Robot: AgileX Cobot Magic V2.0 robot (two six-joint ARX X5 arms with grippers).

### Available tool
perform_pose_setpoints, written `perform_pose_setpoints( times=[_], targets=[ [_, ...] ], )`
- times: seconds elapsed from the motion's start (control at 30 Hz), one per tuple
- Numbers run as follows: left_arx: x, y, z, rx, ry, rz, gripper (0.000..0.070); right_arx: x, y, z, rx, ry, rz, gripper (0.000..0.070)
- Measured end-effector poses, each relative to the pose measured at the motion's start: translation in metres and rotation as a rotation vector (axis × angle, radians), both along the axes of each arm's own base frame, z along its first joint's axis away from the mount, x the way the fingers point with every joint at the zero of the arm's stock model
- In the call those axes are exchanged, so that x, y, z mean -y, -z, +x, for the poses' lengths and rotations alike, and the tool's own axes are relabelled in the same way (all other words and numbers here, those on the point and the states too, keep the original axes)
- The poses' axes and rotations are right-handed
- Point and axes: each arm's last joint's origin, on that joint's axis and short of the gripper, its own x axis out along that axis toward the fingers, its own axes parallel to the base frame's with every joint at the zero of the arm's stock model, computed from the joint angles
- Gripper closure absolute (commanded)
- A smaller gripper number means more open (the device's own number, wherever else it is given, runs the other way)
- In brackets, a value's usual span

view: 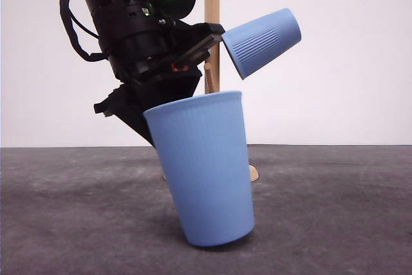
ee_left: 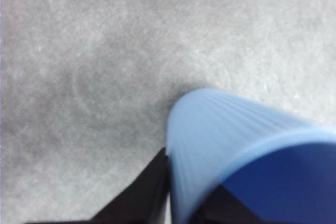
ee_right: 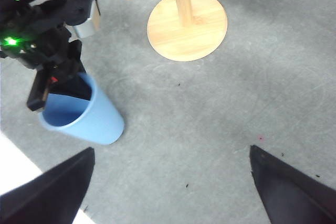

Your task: Place three cups

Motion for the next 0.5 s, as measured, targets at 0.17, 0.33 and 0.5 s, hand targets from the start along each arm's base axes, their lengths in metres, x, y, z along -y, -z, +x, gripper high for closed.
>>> perform_pose_setpoints(
  times=[0.17, 0.33, 0.5],
  targets=[
    [-0.012, -0.027, -0.008, 0.047, 0.052, -0.071, 0.07, 0.0, 0.0, 0.0, 0.002, -0.002, 0.001, 0.01],
    [-0.033, -0.081, -0.024, 0.171, 0.114, -0.3, 0.07, -0.004, -0.003, 0.001, 0.022, -0.107, 0.101, 0.0073],
    [-0.053, -0.132, -0.043, 0.309, 0.188, -0.528, 0.07, -0.014, -0.01, 0.01, 0.069, -0.351, 0.332, 0.0067]
  ],
)
